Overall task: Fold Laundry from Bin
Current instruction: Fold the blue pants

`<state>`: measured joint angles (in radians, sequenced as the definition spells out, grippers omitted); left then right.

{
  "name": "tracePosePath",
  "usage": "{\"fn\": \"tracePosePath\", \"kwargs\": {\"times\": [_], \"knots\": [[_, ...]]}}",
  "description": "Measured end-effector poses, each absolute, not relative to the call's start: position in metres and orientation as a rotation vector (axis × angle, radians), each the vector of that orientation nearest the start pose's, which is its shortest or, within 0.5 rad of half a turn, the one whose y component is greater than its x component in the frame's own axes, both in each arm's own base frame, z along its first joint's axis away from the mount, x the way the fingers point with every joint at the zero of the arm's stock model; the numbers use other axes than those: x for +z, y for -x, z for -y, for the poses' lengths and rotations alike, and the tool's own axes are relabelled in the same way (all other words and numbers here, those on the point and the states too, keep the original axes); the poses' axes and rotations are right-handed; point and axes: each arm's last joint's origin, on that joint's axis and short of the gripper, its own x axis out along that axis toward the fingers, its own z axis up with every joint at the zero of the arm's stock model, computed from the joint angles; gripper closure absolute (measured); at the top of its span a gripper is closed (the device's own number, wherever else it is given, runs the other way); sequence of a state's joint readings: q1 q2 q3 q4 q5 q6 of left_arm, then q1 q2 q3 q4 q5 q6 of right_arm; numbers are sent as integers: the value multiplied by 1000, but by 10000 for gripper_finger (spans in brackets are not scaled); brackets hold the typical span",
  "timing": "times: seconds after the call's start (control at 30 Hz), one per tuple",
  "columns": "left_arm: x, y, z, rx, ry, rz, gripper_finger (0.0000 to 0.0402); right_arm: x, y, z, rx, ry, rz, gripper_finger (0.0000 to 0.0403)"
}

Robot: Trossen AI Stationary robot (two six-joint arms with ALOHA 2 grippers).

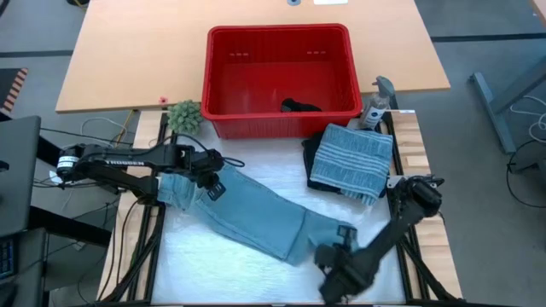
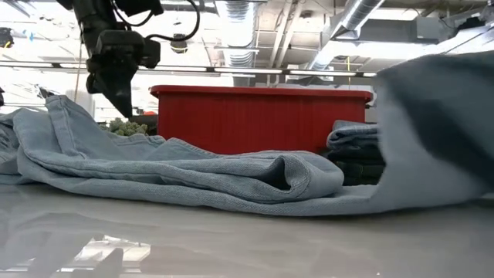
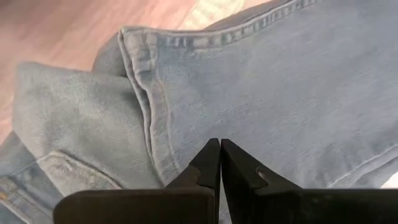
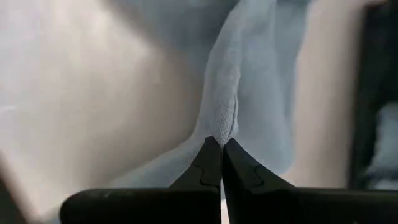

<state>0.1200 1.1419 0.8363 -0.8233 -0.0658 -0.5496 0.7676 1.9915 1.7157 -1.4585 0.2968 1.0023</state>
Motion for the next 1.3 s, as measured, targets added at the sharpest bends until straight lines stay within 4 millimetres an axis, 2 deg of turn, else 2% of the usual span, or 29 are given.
{"fn": "tracePosePath", "kwargs": {"times": [0.23, 0.4, 0.57, 0.73, 0.97, 1.1, 1.3], "knots": [[245, -203, -26, 463, 511, -1040, 401, 244, -305, -206, -347, 268, -1389, 381], [245, -203, -26, 463, 511, -1040, 401, 267, -325, -190, -310, 396, -1298, 381], [245, -203, -26, 464, 513, -1039, 401, 294, -345, -177, -259, 411, -1195, 381], [245, -203, -26, 464, 513, -1039, 401, 301, -367, -169, -186, 396, -1077, 381], [245, -204, -23, 452, 507, -1039, 401, 291, -399, -161, -76, 385, -982, 381], [245, -205, -23, 452, 503, -1035, 401, 272, -414, -155, -20, 340, -1022, 378], [245, -205, -23, 466, 503, -1028, 401, 232, -430, -148, -7, 309, -1137, 315]]}}
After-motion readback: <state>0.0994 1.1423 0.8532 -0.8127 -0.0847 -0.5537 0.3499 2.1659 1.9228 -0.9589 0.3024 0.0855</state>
